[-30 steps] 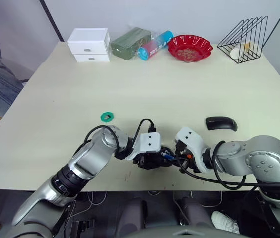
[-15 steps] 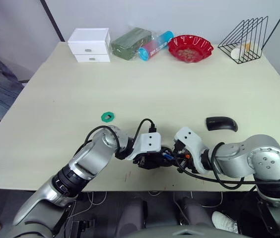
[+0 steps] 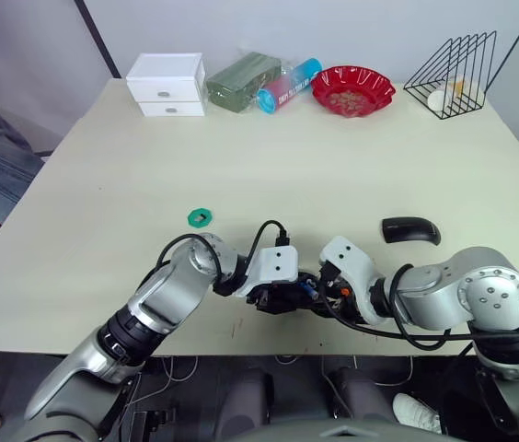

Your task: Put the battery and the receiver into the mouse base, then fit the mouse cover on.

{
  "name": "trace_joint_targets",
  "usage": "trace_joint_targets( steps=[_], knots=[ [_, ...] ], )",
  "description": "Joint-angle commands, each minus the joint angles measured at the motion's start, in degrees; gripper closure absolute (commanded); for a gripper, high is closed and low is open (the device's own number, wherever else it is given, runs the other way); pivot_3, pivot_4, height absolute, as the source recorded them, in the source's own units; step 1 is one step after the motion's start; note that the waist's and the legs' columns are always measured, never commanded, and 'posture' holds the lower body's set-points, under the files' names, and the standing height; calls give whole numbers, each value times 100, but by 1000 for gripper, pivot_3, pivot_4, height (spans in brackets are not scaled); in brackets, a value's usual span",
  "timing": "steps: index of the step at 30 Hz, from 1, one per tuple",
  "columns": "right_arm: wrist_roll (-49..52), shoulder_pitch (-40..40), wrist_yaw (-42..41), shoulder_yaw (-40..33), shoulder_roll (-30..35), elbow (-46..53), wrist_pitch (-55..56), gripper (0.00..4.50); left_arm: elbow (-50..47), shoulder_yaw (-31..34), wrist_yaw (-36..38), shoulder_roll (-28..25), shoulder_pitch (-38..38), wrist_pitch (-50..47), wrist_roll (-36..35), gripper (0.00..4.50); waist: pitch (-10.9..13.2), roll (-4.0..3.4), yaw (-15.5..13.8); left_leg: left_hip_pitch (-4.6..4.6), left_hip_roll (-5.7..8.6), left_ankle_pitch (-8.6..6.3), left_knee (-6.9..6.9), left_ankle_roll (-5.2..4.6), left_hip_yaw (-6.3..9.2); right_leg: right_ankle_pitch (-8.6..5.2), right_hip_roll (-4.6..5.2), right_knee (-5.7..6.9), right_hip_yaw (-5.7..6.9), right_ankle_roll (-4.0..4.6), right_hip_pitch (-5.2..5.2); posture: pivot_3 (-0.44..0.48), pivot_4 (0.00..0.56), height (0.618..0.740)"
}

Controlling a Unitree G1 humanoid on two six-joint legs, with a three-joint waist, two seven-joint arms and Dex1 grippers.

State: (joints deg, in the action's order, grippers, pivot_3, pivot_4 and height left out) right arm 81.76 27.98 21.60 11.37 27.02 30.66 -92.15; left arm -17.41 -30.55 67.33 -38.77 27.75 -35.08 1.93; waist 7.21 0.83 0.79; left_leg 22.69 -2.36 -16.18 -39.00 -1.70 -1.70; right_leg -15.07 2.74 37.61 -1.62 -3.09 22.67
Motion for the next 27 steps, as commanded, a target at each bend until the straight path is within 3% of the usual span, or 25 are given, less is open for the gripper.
trace_joint_targets(
  steps=[1, 6, 9, 13, 17, 23, 27],
  knots=[
    [-34, 3, -149, -28, 221, 113, -11, 2597, 120, -280, -94, 63, -138, 35, 133, 1582, 4, -5, -11, 3, 0, 0, 0, 0, 1, 0, 2, -2, 1, 0, 1, 0, 150, 740],
    [-136, -94, -665, -109, 715, 400, 122, 2597, 131, -280, -77, 67, -147, 72, 148, 1582, 27, -20, -42, 28, 9, -1, 1, -2, 6, 0, 14, -28, 10, -2, 5, 0, 150, 740],
    [-598, -219, -1481, -164, 1300, 800, 483, 2597, 166, -281, -72, 80, -125, 91, 154, 1582, 39, -35, -75, 37, 11, -3, 2, -5, 16, 1, 15, -44, 21, -3, 4, 0, 150, 740],
    [-1470, -489, -2592, 9, 1858, 1175, 1363, 2597, 187, -286, -57, 81, -102, 119, 163, 1582, 42, -37, -92, 39, 12, -3, 10, -6, 23, 1, 14, -57, 29, -4, 2, 0, 150, 740],
    [-2253, -1001, -3565, -69, 1997, 1237, 2457, 2597, 253, -277, -37, 87, -55, 140, 155, 1582, 47, -37, -125, 40, 18, -3, 11, -6, 27, 0, 10, -59, 34, -4, 1, 0, 150, 740],
    [-3716, -2004, -5089, 123, 2063, 1086, 4577, 4445, 205, -294, -39, 109, -32, 87, 149, 1582, 54, -35, -162, 45, 24, -3, 11, -5, 31, 5, 8, -69, 40, -15, -1, 0, 150, 740],
    [-4418, -2383, -5725, 282, 1850, 736, 5608, 4445, 158, -299, -46, 103, -29, 53, 142, 1582, 57, -33, -161, 38, 24, -3, 11, -5, 33, 4, 2, -68, 41, -13, -7, 0, 150, 740]
  ],
)
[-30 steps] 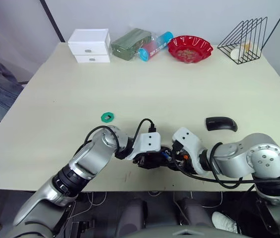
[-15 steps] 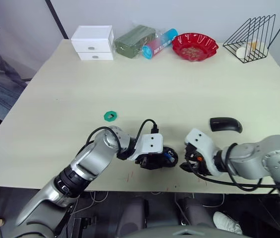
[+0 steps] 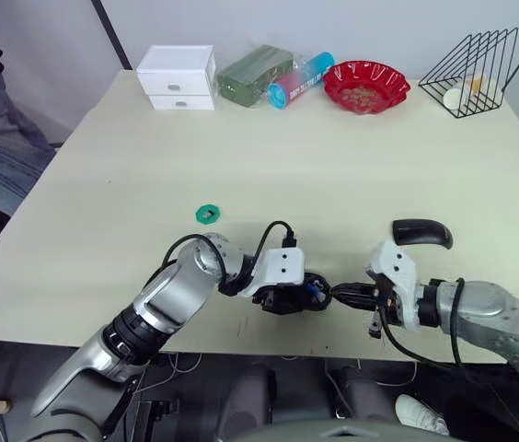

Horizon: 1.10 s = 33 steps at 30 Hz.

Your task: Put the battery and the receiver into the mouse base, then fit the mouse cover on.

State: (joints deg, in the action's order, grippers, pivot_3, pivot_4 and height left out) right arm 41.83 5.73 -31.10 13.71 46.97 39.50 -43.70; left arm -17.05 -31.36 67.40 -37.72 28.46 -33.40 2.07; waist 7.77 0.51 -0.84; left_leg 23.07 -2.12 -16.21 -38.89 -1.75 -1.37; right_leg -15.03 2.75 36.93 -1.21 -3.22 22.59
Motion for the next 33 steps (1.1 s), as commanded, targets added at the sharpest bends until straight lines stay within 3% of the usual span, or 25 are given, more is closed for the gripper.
trace_joint_targets(
  steps=[1, 14, 23, 33],
  knots=[
    [-541, -226, -579, 59, -236, -254, 982, 4445, 109, -218, -55, -6, -103, -124, 128, 1582, 1, -1, 2, -2, 0, 0, 0, 0, -1, 0, 0, 0, -1, 0, -2, 0, 150, 740],
    [-1728, -479, -1855, 288, -1250, -1870, 3101, 4445, 98, -235, -20, -56, -92, -94, 131, 1582, 12, 5, 1, -11, -1, 1, 0, 1, -5, 2, -4, 4, -5, -1, -8, 0, 150, 740],
    [-2201, -402, -2038, 364, -1652, -2497, 3475, 4445, 169, -219, 14, -60, -52, -64, 126, 1582, 13, 3, 4, -23, -1, 1, -1, 2, -7, 2, -5, 15, -7, 0, -14, 0, 150, 740],
    [-2751, -379, -2201, 668, -1590, -3244, 3297, 4445, 42, -224, -1, -69, -101, -143, 120, 1582, 5, 1, 12, -37, -2, 2, -1, 3, -11, 2, -8, 29, -14, 1, -16, 0, 150, 740]
  ],
)
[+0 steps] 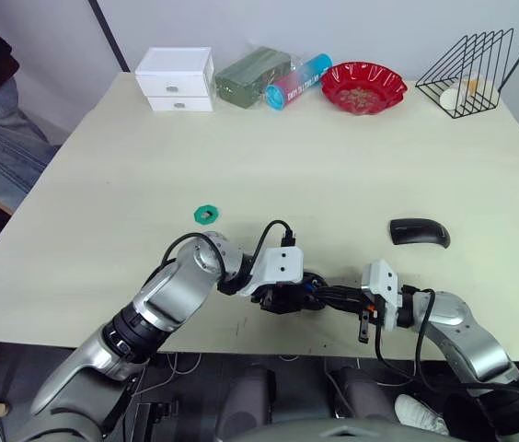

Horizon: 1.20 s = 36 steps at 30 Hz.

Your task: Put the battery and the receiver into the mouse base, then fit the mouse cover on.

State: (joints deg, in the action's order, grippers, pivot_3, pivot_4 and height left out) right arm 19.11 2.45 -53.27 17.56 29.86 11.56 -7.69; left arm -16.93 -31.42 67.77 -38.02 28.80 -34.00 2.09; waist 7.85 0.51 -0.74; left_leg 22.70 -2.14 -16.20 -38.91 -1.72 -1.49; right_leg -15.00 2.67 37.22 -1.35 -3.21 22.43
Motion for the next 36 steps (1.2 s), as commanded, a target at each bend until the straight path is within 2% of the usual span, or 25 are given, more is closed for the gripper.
trace_joint_targets(
  steps=[1, 4, 7, 9, 15, 16, 18, 21, 29, 32, 36],
  knots=[
    [-545, -26, -55, 386, 166, -539, -394, 4445, 14, -216, -46, -38, -142, -97, 116, 1582, -7, 0, 6, -3, 0, 0, 0, 0, -1, 0, 0, 1, -1, 0, -1, 0, 150, 740],
    [-757, 64, 8, 570, 259, -688, -796, 4445, 8, -208, -54, -37, -146, -117, 112, 1582, -25, -2, 11, -14, -1, 0, 0, 0, -5, -3, -1, 5, -5, 6, -8, 0, 150, 740],
    [-827, 142, 103, 639, 354, -632, -1237, 4445, 27, -195, -64, -30, -140, -126, 104, 1582, -34, 4, 15, -64, -3, -1, 7, 0, -6, -9, -2, 0, -5, 14, -57, 0, 150, 740],
    [-869, 178, 95, 645, 403, -593, -1195, 4445, 45, -190, -65, -22, -136, -121, 105, 1582, -52, 10, 15, -96, -3, -1, 29, -1, -12, -13, -2, -15, -9, 19, -79, 0, 150, 740],
    [-609, 54, 75, 235, 392, -283, -631, 4445, 120, -166, -67, -6, -113, -66, 113, 1582, -59, 18, 6, -92, -3, -1, 35, 0, -16, -13, -1, -20, -12, 20, -78, 0, 150, 740],
    [-634, -48, 229, -8, 401, -138, -406, 4445, 135, -167, -72, 8, -102, -57, 116, 1582, -58, 18, 5, -90, -3, -1, 35, -1, -16, -13, -1, -21, -12, 19, -77, 0, 150, 740],
    [74, -366, -117, -629, 474, 239, -132, 4445, 152, -174, -75, 21, -88, -22, 127, 1582, -53, 18, -16, -88, -3, -1, 35, -1, -17, -13, -1, -21, -12, 19, -77, 0, 150, 740],
    [568, -779, -380, -1251, 594, 514, 178, 4445, 193, -175, -70, 43, -57, 28, 132, 1582, -31, 18, -32, -70, -1, -1, 35, 0, -11, -14, 3, -34, -3, 16, -72, 0, 150, 740],
    [1438, -1537, -1312, -2551, 814, 24, 628, 4445, 421, -181, -65, 181, 104, 149, 135, 1582, -11, 7, -42, -75, 0, -1, 33, -1, -19, -13, 5, -34, -12, 15, -76, 0, 150, 740],
    [1562, -1700, -1595, -2849, 835, -200, 792, 3696, 500, -182, -63, 217, 146, 196, 143, 1582, -10, 6, -62, -74, 2, -1, 33, -1, -19, -13, 7, -34, -11, 15, -76, 0, 150, 740],
    [1580, -1817, -1861, -3096, 783, -449, 1053, 1901, 546, -190, -47, 242, 189, 226, 143, 1582, -9, 4, -55, -77, 2, -1, 33, -1, -24, -13, 7, -34, -14, 15, -76, 0, 150, 740]
  ],
)
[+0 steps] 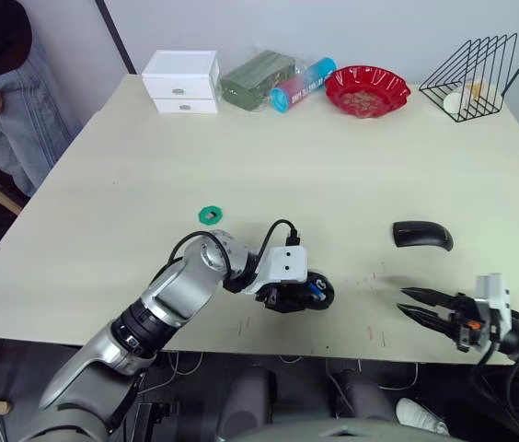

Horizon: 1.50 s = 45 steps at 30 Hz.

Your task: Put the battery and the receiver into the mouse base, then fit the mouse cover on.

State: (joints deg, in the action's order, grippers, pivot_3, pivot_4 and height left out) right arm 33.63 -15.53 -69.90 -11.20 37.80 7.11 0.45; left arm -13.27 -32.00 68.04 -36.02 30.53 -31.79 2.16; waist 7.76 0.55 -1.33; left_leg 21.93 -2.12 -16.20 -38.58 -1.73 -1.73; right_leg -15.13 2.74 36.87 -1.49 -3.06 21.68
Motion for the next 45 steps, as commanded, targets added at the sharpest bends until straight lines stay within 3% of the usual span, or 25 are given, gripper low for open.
trace_joint_targets(
  steps=[1, 4, 5, 19, 27, 28, 31, 45],
  knots=[
    [177, -72, -305, -294, -22, -63, 309, 1391, 189, -140, -66, 46, 27, 16, 139, 1582, 1, -4, 12, -1, 0, 0, 0, 0, -1, 0, 0, 0, 0, 0, 0, 0, 150, 740],
    [294, -222, -657, -561, -6, -321, 550, 185, 199, -152, -51, 53, 60, 23, 152, 1582, 3, -6, 2, 1, 0, 0, 0, 0, 2, 0, -1, 1, 1, 0, 0, 0, 150, 740],
    [309, -243, -730, -605, -2, -378, 594, 49, 201, -151, -48, 49, 62, 27, 155, 1582, 3, -5, 5, 2, 0, 0, 0, 0, 1, 0, 0, 0, 1, 0, 0, 0, 150, 740],
    [667, 225, -1768, -816, -194, -1174, 1196, 49, 165, -109, -29, 40, 120, -151, 131, 1582, 8, -15, 41, -6, -2, 0, 0, 0, -8, 0, -1, 2, -9, 1, -1, 0, 150, 740],
    [598, 401, -1824, -747, -288, -1266, 1321, 49, 154, -56, 5, 16, 149, -312, 59, 1582, 9, -16, 44, -5, -2, 0, 0, 0, -8, 1, -1, 4, -9, 2, 0, 0, 150, 740],
    [578, 378, -1862, -732, -282, -1273, 1340, 0, 136, -51, 15, 4, 145, -345, 45, 782, 9, -16, 45, -6, -2, 0, 0, 0, -8, 1, -1, 5, -10, 2, -1, 0, 150, 740],
    [562, 346, -1862, -701, -303, -1245, 1338, 0, 101, -33, -5, 4, 135, -388, 26, 91, 10, -16, 48, -6, -3, 0, 0, 0, -8, 1, -2, 5, -9, 2, 0, 0, 150, 740],
    [589, 365, -1881, -743, -318, -1204, 1326, 0, 35, 20, -43, -64, 83, -281, -13, 91, 16, -18, 53, -6, -3, 0, 1, 0, -9, 1, -2, 6, -11, 1, 0, 0, 150, 740]
  ],
)
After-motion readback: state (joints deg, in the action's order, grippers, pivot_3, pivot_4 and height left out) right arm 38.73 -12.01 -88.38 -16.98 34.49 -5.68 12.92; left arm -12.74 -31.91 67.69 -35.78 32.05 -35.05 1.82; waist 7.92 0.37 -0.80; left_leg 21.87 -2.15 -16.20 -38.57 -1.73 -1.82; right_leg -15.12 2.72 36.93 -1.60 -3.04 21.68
